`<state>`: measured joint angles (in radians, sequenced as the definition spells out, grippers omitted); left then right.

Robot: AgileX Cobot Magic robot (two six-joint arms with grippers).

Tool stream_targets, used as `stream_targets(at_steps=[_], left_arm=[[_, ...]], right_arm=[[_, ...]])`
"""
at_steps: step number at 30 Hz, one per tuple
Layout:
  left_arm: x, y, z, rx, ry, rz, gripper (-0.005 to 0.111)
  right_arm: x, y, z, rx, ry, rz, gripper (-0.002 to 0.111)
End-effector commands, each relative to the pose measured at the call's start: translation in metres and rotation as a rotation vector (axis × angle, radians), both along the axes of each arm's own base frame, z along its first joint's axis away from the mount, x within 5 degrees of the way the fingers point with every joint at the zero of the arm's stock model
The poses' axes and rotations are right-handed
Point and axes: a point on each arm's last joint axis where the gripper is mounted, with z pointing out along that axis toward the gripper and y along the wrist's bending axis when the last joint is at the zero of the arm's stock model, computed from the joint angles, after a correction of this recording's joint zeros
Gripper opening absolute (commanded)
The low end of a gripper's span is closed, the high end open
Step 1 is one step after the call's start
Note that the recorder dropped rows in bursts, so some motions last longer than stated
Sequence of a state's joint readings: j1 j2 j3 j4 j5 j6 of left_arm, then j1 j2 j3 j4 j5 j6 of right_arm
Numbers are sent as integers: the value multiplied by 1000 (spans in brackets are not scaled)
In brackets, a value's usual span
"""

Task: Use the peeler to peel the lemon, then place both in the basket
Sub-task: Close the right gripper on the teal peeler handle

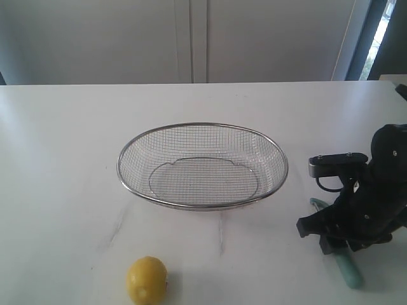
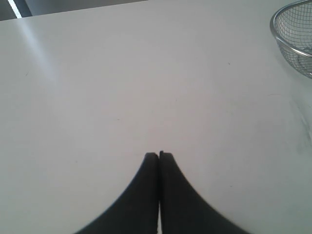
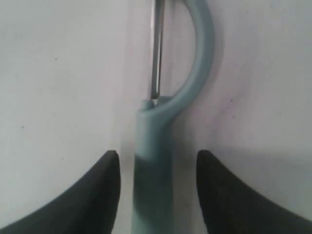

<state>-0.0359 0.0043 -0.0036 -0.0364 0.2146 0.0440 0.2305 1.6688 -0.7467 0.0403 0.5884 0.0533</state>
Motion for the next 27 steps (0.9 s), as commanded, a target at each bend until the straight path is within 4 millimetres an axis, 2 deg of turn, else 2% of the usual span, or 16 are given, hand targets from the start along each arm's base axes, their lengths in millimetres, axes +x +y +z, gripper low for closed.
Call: stream_targets(at_steps=[1,20,27], left_arm=[[0,0,-1,-8,-3,0,0],[0,0,-1,-8,-3,0,0],[0,0,-1,-8,-3,0,0]], right_arm=[[0,0,-1,-4,-5,11,46],[-5,0,-1,1,46,-9,46],[-5,1,-6,1,68,-17,41]])
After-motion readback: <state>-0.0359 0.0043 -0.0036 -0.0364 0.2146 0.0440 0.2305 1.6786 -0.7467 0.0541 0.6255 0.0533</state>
